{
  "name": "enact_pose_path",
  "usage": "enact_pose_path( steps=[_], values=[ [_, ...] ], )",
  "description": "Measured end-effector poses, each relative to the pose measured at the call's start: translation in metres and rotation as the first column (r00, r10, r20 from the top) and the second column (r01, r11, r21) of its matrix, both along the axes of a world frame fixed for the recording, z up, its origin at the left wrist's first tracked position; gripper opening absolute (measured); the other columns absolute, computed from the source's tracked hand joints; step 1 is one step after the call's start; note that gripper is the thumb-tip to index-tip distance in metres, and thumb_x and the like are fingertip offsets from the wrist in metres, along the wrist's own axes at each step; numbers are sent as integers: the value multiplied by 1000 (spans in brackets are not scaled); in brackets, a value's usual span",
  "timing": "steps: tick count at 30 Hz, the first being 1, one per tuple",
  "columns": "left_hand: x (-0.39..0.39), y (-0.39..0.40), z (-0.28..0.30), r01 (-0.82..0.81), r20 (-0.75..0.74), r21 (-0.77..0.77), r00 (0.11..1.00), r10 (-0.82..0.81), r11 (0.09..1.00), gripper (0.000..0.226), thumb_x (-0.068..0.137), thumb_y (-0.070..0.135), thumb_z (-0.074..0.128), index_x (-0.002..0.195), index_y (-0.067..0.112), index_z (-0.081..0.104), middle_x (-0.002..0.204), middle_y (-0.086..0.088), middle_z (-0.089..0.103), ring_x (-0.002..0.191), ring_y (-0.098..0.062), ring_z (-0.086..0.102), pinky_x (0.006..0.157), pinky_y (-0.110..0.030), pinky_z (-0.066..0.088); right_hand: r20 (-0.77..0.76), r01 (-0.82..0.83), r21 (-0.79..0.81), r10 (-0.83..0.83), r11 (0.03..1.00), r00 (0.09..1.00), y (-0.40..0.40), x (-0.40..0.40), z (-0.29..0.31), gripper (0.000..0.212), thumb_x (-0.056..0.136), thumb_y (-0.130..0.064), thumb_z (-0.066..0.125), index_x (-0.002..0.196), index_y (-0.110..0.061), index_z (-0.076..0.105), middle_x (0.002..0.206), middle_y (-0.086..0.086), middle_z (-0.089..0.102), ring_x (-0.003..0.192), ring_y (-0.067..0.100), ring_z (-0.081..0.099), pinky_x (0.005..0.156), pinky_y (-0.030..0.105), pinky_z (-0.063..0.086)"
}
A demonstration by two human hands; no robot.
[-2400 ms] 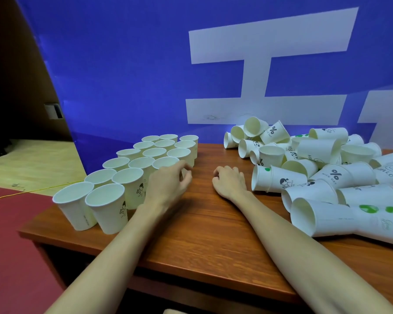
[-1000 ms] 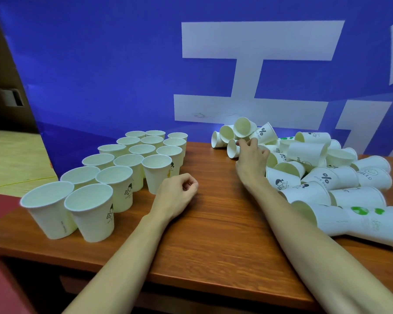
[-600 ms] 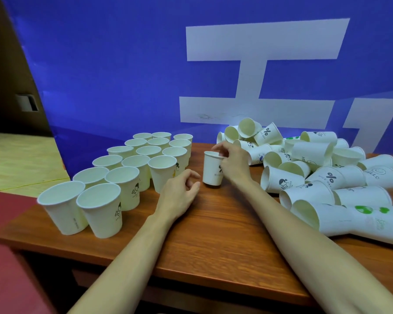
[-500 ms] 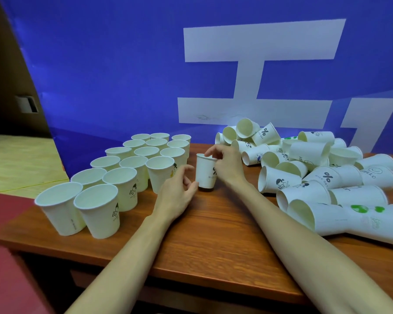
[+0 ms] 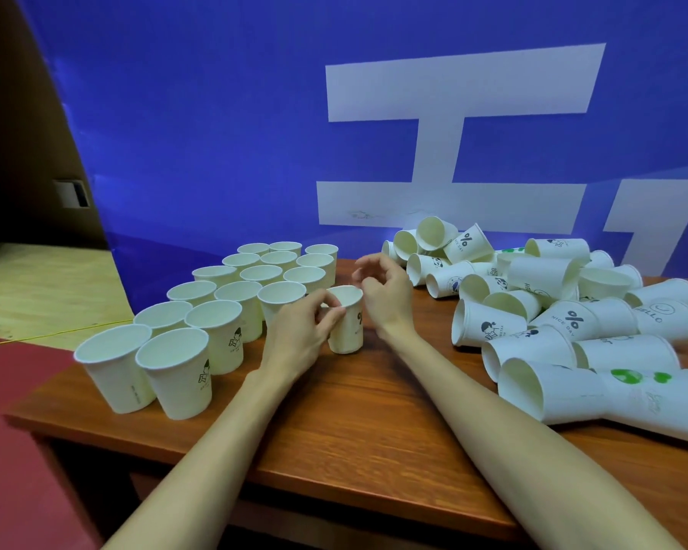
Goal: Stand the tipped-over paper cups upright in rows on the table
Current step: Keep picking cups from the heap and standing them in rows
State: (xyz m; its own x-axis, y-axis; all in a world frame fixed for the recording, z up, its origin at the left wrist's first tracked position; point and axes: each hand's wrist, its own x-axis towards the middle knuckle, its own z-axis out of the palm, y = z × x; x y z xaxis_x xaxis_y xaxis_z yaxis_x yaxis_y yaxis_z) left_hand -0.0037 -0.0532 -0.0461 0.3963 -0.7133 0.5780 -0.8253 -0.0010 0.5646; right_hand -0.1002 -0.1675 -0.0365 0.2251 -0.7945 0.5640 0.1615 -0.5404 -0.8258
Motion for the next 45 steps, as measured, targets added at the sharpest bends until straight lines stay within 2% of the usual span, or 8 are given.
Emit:
enact_pose_path(
  steps=[3, 6, 10, 15, 19, 22, 39, 45],
  values=[
    [-3, 8, 7, -4, 73, 49, 997, 0, 999, 14, 88, 40, 63, 80, 29, 62, 57, 11, 57, 60, -6, 53, 56, -30, 38, -49, 73, 58, -70, 996, 996, -7, 0, -6, 21, 81, -16, 46, 79, -28, 63, 72, -6, 67, 74, 15, 64, 72, 32, 53],
    [-2, 19, 15, -69, 200, 96, 979, 49, 993, 13, 87, 42, 63, 81, 31, 66, 56, 14, 52, 63, -10, 52, 57, -29, 33, -306, 31, 153, 18, 988, 952, -12, -3, -16, 40, 96, -28, 35, 73, -19, 66, 56, 0, 62, 52, 17, 58, 57, 33, 49],
    [3, 37, 26, -140, 302, 171, 950, 83, 975, 17, 89, 46, 60, 90, 32, 69, 68, 12, 57, 74, -12, 57, 59, -28, 41, -542, 22, 1, -18, 1000, 840, -10, -9, -22, 62, 99, -39, 21, 59, -21, 65, 50, -1, 59, 54, 18, 58, 65, 35, 51],
    [10, 54, 36, -243, 412, 241, 902, 127, 940, 21, 90, 49, 56, 96, 34, 69, 84, 10, 67, 85, -14, 61, 65, -31, 48, -491, 44, -342, -218, 939, 843, -1, -8, -19, 60, 95, -35, 20, 54, -22, 62, 55, -10, 58, 55, 6, 51, 60, 21, 33],
    [18, 63, 41, -280, 439, 289, 889, 133, 915, 21, 90, 49, 56, 94, 32, 69, 89, 7, 70, 88, -15, 63, 70, -35, 53, -411, 98, -410, -279, 907, 868, 3, -5, -23, 64, 92, -42, 14, 54, -23, 62, 56, -9, 60, 55, 9, 51, 56, 14, 30],
    [22, 67, 44, -313, 480, 319, 867, 132, 895, 22, 89, 51, 55, 92, 33, 68, 91, 8, 71, 84, -14, 63, 63, -30, 51, -457, 63, -404, -261, 912, 850, 4, -4, -24, 66, 91, -44, 13, 56, -21, 63, 58, -9, 60, 60, 12, 53, 63, 24, 31],
    [34, 74, 48, -313, 465, 395, 879, 106, 864, 23, 89, 47, 58, 107, 33, 64, 103, 8, 70, 92, -12, 62, 68, -32, 57, -602, -15, -323, -193, 946, 775, 7, -4, -26, 61, 99, -37, 24, 59, -21, 67, 53, -9, 57, 62, 12, 56, 67, 29, 38],
    [26, 73, 44, -175, 375, 263, 925, 67, 949, 19, 90, 46, 57, 104, 34, 58, 73, 15, 59, 73, -7, 56, 63, -30, 53, -614, 18, -162, -115, 987, 781, 13, -17, 0, 43, 99, -34, 32, 83, -26, 71, 73, -7, 66, 78, 14, 62, 77, 36, 48]
  ],
)
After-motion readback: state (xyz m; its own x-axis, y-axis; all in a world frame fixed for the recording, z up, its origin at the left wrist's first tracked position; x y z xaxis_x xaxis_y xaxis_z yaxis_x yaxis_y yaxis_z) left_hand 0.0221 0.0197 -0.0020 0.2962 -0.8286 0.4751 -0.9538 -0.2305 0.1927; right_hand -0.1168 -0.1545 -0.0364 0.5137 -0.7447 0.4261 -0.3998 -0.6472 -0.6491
